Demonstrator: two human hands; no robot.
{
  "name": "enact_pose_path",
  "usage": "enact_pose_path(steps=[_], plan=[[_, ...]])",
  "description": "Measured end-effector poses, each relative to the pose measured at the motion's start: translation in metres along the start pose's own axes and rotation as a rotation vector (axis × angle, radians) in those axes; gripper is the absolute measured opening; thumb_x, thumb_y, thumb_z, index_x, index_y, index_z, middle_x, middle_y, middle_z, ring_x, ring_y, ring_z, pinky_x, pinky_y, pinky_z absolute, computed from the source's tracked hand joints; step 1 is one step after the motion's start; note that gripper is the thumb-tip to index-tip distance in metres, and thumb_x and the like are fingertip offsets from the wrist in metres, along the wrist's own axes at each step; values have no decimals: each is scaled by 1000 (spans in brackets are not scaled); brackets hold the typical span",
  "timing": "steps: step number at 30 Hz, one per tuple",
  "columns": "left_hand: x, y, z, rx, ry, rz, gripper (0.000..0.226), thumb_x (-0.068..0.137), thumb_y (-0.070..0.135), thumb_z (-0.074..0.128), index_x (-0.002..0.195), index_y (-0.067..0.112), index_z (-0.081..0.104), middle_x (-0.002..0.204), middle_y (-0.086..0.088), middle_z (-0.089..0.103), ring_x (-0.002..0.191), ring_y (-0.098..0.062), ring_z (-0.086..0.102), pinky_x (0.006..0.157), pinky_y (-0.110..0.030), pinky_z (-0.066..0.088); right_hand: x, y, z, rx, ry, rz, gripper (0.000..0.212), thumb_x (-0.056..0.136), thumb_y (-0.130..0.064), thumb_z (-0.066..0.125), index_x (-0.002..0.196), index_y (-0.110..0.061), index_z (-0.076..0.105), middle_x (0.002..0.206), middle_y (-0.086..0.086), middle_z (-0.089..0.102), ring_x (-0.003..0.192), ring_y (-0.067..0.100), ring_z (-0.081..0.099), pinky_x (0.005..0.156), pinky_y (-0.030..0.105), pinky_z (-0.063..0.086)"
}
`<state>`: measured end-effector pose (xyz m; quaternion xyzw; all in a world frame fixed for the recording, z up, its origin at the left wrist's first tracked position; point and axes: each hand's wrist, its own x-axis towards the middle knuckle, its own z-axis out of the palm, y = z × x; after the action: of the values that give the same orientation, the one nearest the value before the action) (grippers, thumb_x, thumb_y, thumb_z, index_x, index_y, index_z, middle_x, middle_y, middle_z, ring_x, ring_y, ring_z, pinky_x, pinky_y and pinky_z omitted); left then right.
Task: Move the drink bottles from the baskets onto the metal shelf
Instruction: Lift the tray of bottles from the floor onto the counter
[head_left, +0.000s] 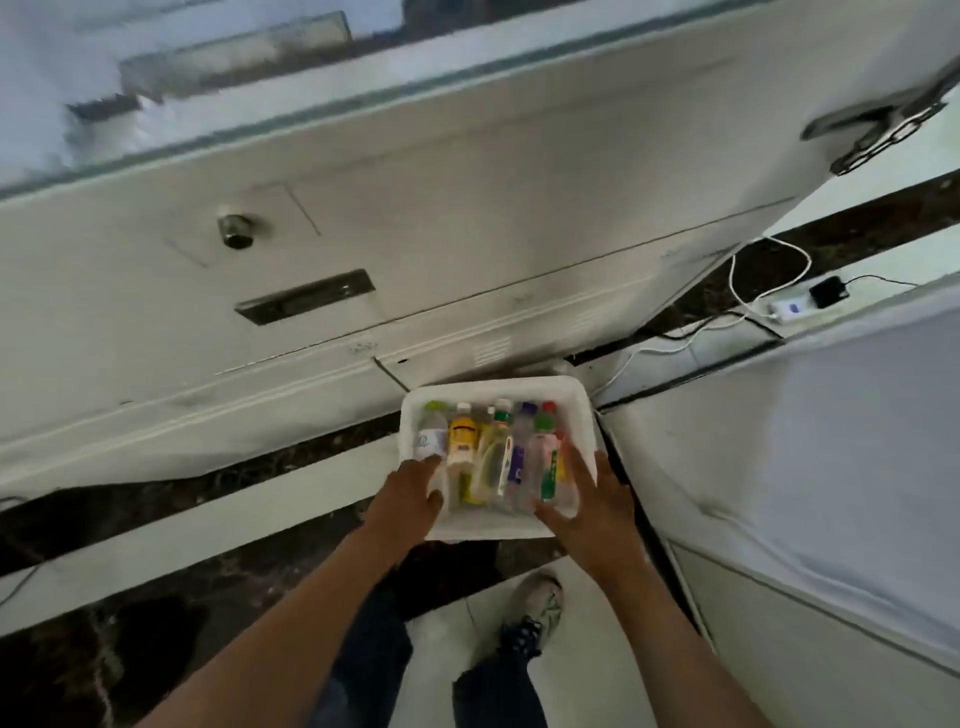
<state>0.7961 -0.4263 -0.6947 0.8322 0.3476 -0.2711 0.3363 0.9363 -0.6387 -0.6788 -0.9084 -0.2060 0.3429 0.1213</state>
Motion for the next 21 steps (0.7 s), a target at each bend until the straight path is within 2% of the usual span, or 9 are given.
enact_pose_path(steps=[2, 5, 9, 12, 15, 17, 19, 21], plan=[[28, -23, 26, 5, 5, -72, 55, 97, 30, 50, 148, 22, 32, 137, -13, 44, 120, -29, 48, 100, -35, 37, 29, 29, 26, -44, -66, 11, 103, 75, -86, 44, 157, -38, 6, 162, 14, 15, 146, 36, 23, 117, 51, 27], [66, -53, 58, -30, 44, -160, 55, 94, 34, 56, 145, 22, 39, 135, -15, 45, 119, -32, 49, 99, -37, 39, 70, 68, 57, -71, -76, 4, 97, 82, -69, 60, 157, -37, 8, 163, 16, 14, 147, 34, 23, 117, 51, 27], [112, -78, 91, -97, 99, -255, 64, 87, 43, 66, 143, 25, 42, 150, -16, 30, 132, -36, 39, 104, -40, 37, 110, 99, 89, -122, -94, 21, 97, 83, -66, 62, 158, -31, 11, 164, 17, 9, 148, 34, 19, 120, 48, 22], [142, -88, 111, -188, 111, -319, 78, 79, 49, 72, 146, 27, 37, 155, -17, 22, 139, -33, 31, 108, -41, 32, 139, 114, 113, -32, -112, 94, 99, 81, -69, 63, 157, -34, 11, 164, 15, 4, 149, 35, 17, 120, 48, 23], [164, -98, 125, -333, 98, -353, 92, 66, 55, 80, 143, 26, 40, 147, -15, 37, 131, -33, 42, 104, -42, 39, 164, 120, 128, 57, -113, 160, 99, 78, -68, 67, 156, -38, 14, 164, 12, 2, 149, 35, 17, 118, 46, 27], [174, -102, 131, -396, 103, -355, 89, 66, 44, 85, 141, 21, 44, 138, -13, 49, 124, -31, 49, 98, -37, 43, 176, 121, 132, 111, -106, 189, 97, 78, -65, 70, 155, -39, 17, 164, 11, 2, 148, 35, 17, 118, 47, 28], [181, -105, 132, -400, 99, -358, 86, 66, 36, 87, 140, 19, 45, 137, -11, 50, 124, -29, 49, 97, -34, 41, 183, 120, 134, 130, -95, 200, 93, 78, -62, 72, 154, -39, 22, 164, 10, 0, 150, 35, 13, 119, 50, 26], [188, -107, 133, -487, 87, -381, 91, 63, 34, 89, 140, 20, 44, 139, -7, 48, 126, -26, 47, 102, -35, 41, 185, 118, 133, 98, -77, 182, 90, 78, -59, 74, 151, -39, 27, 164, 9, -2, 150, 36, 7, 119, 52, 22]])
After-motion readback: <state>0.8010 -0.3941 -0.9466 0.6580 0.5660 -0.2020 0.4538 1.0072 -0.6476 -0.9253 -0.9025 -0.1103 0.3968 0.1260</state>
